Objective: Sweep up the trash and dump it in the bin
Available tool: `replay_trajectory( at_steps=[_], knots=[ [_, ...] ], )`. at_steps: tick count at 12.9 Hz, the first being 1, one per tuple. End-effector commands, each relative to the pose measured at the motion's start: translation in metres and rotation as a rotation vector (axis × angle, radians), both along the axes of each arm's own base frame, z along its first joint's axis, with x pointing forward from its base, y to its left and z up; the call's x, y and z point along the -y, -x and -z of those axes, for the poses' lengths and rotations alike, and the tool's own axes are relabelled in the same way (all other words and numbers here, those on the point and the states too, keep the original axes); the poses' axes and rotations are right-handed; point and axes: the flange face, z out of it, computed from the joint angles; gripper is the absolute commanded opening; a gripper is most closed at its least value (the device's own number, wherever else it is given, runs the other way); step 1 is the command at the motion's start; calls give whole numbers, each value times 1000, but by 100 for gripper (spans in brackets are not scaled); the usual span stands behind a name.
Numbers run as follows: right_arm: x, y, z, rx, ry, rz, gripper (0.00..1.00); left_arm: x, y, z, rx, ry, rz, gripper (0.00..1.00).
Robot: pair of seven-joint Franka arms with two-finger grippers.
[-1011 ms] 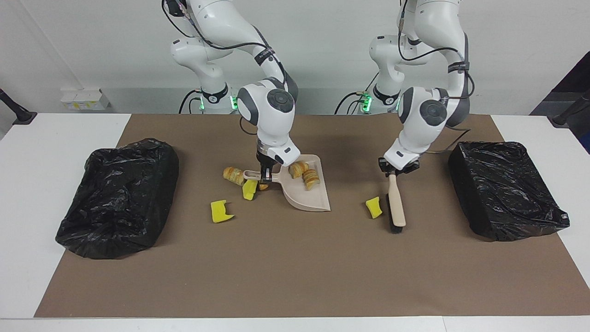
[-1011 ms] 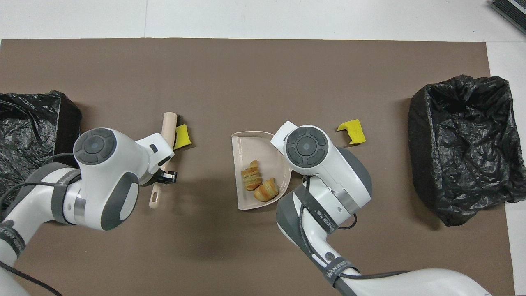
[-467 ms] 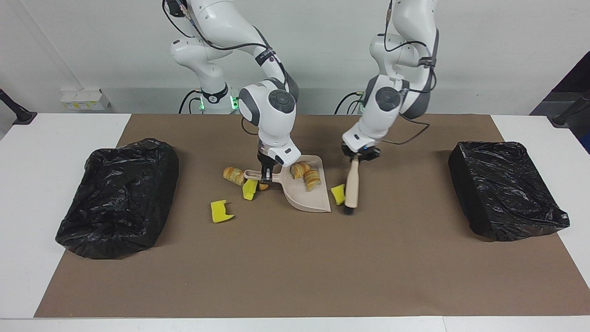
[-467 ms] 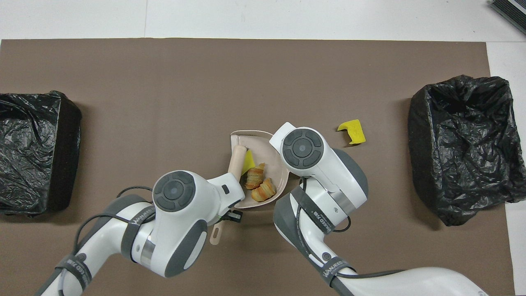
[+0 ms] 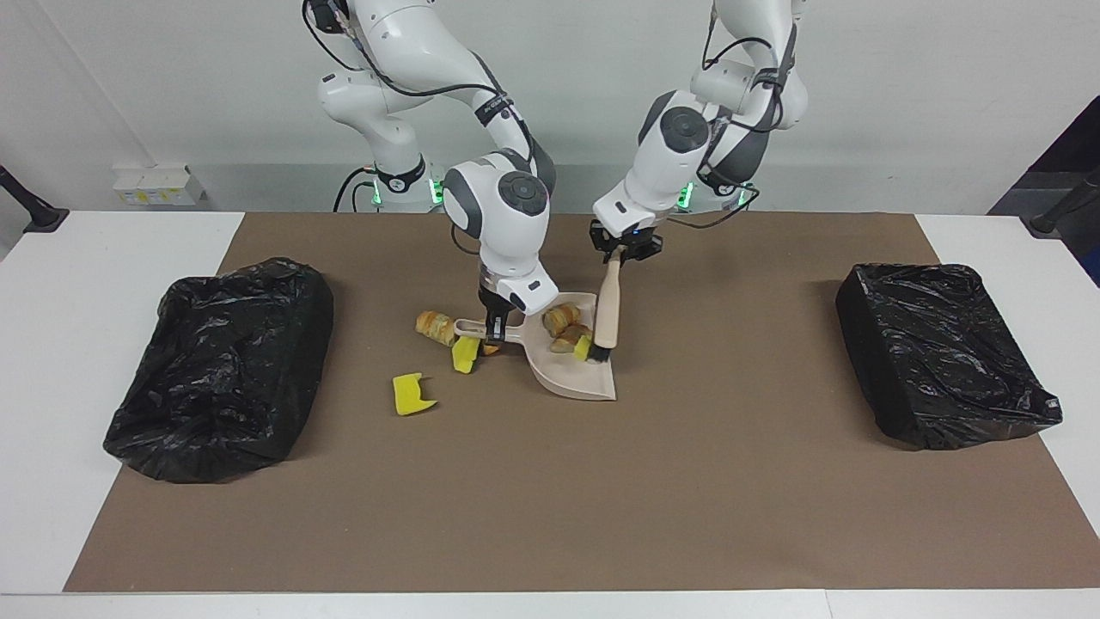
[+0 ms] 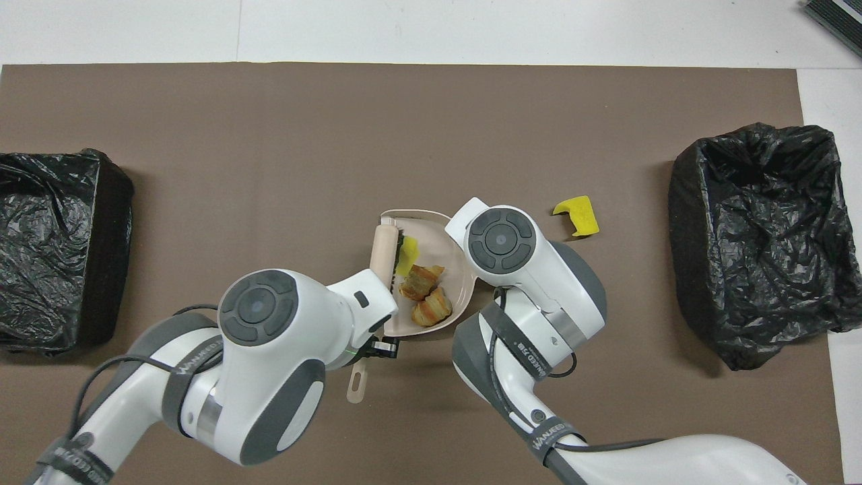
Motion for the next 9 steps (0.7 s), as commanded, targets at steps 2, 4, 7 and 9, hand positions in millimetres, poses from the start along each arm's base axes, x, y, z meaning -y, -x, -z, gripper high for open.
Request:
replay_trajectory(
  at_steps=[2, 4, 7, 9],
  knots=[
    [10, -6, 2, 3, -21, 9, 0, -3, 6, -18, 2, -46, -38, 0],
    [12, -7, 1, 3, -21, -3, 0, 3, 16, -18, 0, -52, -45, 0],
    [20, -11, 0, 5, -30, -3, 0, 1, 39, -8, -24, -75, -25, 0],
    [23, -14, 1, -13, -114, 13, 0, -9, 31, -5, -28, -82, -107, 0]
  ],
)
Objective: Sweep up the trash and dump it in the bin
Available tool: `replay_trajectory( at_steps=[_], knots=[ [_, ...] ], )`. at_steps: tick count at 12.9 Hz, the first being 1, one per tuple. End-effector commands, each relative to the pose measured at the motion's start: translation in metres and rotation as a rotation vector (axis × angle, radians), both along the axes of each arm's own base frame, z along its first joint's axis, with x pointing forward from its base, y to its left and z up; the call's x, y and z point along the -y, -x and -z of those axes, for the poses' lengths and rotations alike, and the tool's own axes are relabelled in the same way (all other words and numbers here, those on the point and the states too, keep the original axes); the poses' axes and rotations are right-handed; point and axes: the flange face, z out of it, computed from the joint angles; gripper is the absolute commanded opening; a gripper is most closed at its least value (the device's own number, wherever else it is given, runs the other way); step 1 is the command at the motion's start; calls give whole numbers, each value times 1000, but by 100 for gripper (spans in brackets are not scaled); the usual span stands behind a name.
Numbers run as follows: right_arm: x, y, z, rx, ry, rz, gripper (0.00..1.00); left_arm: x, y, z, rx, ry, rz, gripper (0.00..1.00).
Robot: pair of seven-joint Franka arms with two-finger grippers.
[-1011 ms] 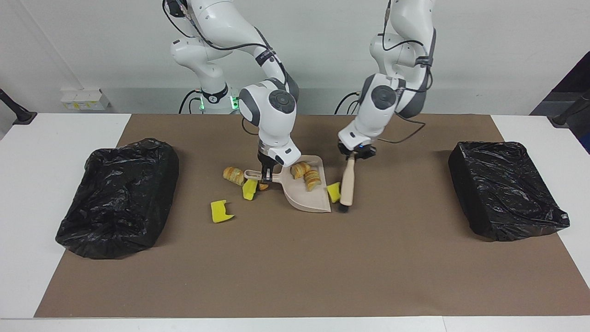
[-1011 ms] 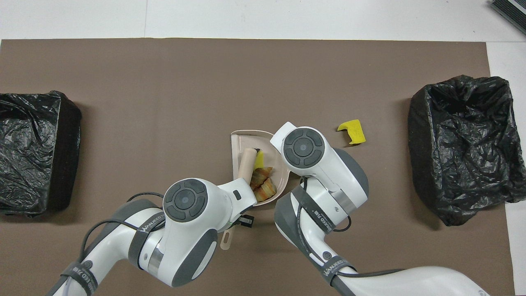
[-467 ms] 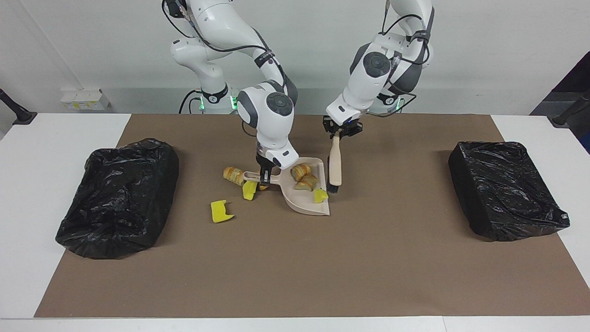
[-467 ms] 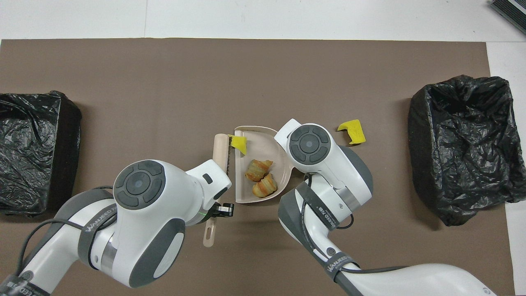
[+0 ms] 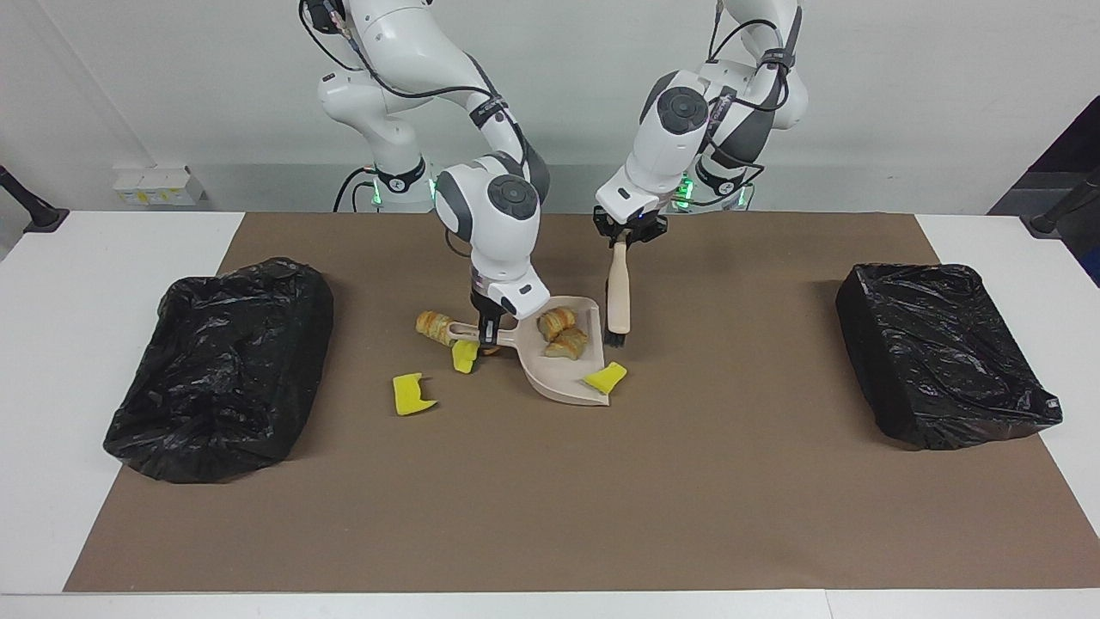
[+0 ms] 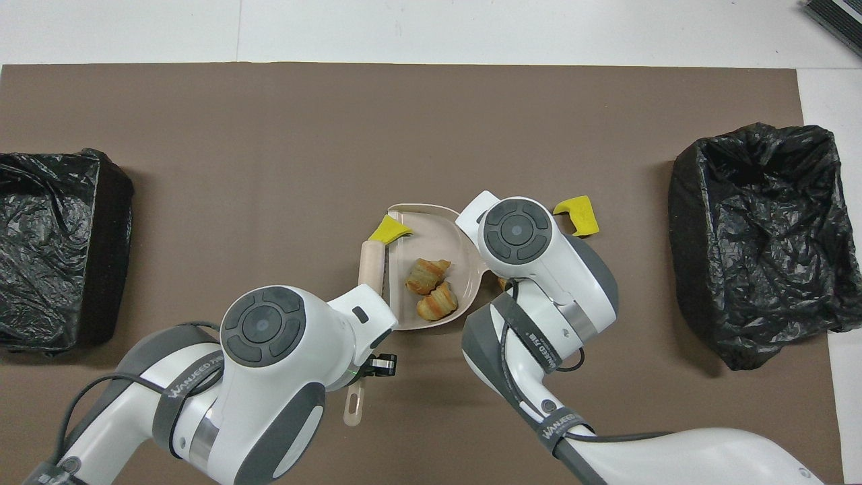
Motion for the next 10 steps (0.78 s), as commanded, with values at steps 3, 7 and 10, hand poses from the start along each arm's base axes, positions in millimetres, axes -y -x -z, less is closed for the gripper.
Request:
replay_trajectory(
  at_steps=[3, 7, 10],
  knots=[
    [32, -14, -2, 2, -204, 15, 0, -45, -29, 23, 20, -15, -50, 0],
    [68, -33, -22, 8, -359, 29, 0, -57, -38, 19, 30, -49, -49, 0],
    [92, -55, -49, 38, -464, 40, 0, -49, -13, 20, -16, -83, -30, 0]
  ],
)
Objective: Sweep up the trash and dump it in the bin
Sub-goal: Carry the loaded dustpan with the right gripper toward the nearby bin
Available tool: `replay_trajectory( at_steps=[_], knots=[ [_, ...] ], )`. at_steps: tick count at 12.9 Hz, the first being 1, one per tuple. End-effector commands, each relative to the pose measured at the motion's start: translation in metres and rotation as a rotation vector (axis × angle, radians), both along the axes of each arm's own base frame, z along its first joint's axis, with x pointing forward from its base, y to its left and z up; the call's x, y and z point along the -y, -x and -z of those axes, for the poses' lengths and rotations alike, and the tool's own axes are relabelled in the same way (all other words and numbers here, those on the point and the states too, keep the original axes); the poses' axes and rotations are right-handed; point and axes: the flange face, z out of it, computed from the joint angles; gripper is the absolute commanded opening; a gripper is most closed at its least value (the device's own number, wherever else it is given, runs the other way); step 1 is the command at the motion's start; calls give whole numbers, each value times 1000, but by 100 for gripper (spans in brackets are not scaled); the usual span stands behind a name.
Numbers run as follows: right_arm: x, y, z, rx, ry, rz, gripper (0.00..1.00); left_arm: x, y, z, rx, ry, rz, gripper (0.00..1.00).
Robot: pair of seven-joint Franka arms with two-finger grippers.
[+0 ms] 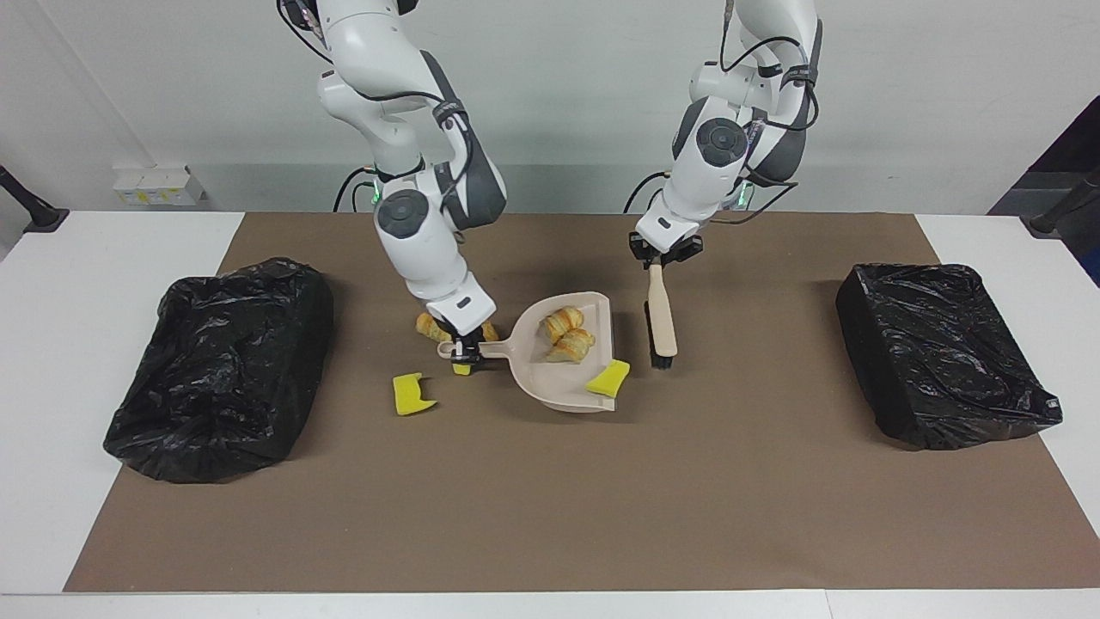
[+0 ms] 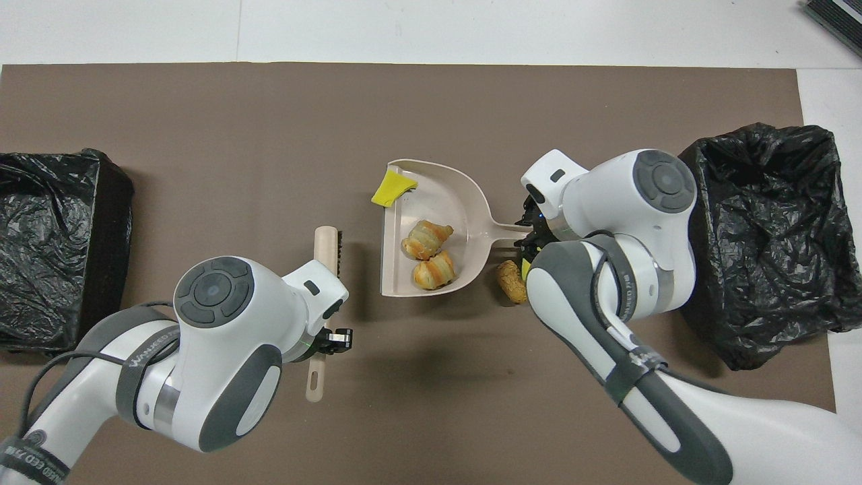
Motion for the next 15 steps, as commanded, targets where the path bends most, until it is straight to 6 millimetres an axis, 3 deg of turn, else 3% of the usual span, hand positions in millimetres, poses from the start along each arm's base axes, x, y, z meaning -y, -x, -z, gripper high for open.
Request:
replay_trajectory(
  at_steps=[1, 4, 8, 11, 15],
  knots=[
    [15, -13, -32, 33, -67, 5, 0, 26, 40, -7, 3, -36, 13, 0],
    [39, -23, -60, -13, -54, 0, 0, 84, 93, -9, 19, -70, -53, 0],
    [93, -32, -89, -58, 42, -25, 0, 115, 151, 24, 45, -88, -99, 0],
    [148, -36, -102, -70, 82, -19, 0, 115, 158, 32, 45, -88, -99, 0],
    [226, -31, -137, -60, 214, 12, 0, 123, 164, 41, 88, -36, -79, 0]
  ],
)
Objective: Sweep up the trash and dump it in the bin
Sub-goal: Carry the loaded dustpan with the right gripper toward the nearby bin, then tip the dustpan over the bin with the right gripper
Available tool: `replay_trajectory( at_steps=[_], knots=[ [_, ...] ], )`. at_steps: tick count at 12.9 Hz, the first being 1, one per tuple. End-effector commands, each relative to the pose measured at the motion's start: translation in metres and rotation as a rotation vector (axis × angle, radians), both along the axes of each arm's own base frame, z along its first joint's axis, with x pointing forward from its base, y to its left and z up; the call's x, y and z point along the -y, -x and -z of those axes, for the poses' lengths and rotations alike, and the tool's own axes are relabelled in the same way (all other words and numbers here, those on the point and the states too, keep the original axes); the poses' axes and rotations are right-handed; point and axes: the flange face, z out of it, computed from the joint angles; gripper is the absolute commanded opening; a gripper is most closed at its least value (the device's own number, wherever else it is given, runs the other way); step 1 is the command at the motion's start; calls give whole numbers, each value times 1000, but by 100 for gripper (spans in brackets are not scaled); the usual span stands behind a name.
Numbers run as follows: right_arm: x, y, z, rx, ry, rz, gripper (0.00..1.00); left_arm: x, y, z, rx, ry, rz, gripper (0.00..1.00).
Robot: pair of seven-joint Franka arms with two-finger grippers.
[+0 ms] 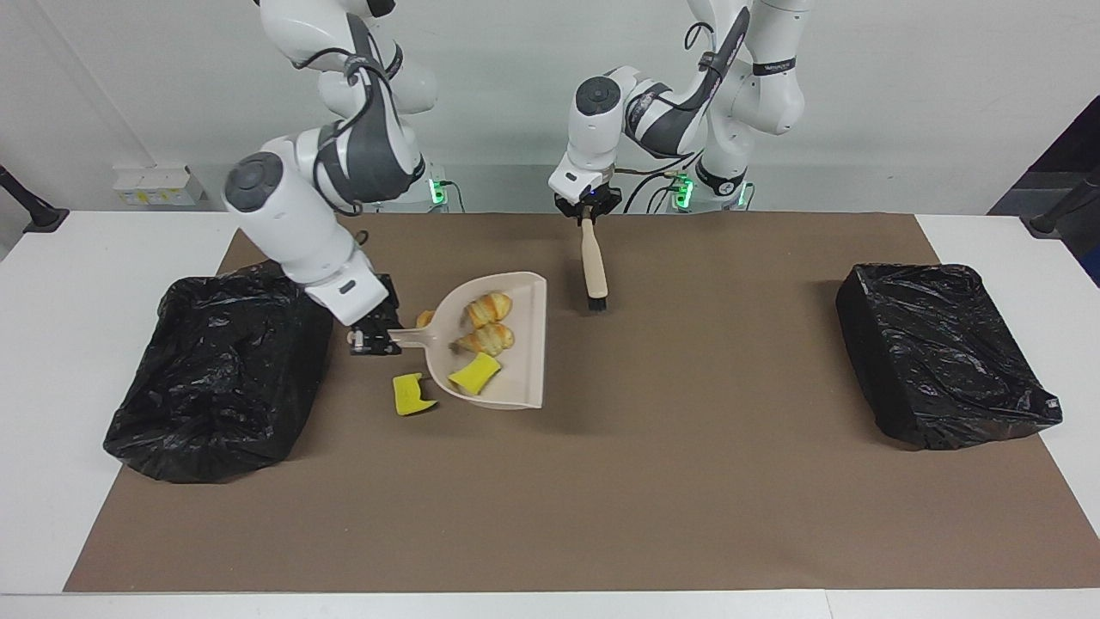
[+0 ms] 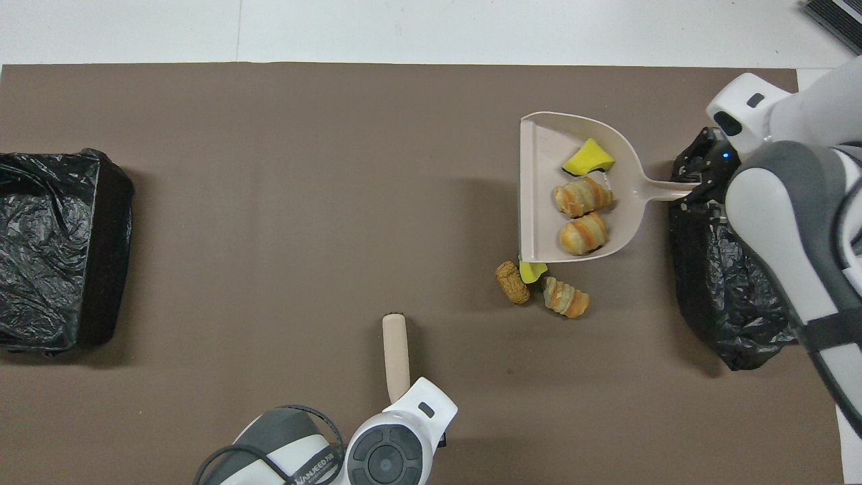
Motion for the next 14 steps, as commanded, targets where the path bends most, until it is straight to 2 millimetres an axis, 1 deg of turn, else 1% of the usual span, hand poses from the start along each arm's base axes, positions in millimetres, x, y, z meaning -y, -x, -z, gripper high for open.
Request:
replay_trajectory(
  at_steps=[1, 3, 4, 6, 8, 10, 11, 12, 13, 14],
  knots=[
    [46, 10, -27, -2, 54, 4, 0, -2, 6, 7, 36, 24, 3, 0],
    [81, 17, -35, 0, 118, 1, 0, -1, 2, 9, 49, 39, -8, 0],
    [103, 22, -40, 0, 154, -4, 0, 0, 0, 9, 54, 46, -16, 0],
    [150, 32, -43, -11, 217, -21, 0, 0, -3, 17, 53, 43, -30, 0],
    [203, 48, -48, -24, 274, -32, 0, -1, -3, 18, 49, 40, -36, 0],
    [245, 63, -55, -31, 343, -20, 0, 0, -3, 19, 48, 36, -65, 0],
    [262, 69, -60, -28, 401, -11, 0, 0, -3, 20, 47, 34, -71, 4],
    [273, 73, -63, -37, 454, -11, 0, 0, -3, 20, 46, 32, -73, 23],
    [280, 75, -65, -38, 509, -16, 0, -1, -4, 20, 44, 31, -72, 64],
    [284, 76, -66, -59, 603, -46, 0, -3, -5, 21, 41, 27, -68, 81]
  ],
)
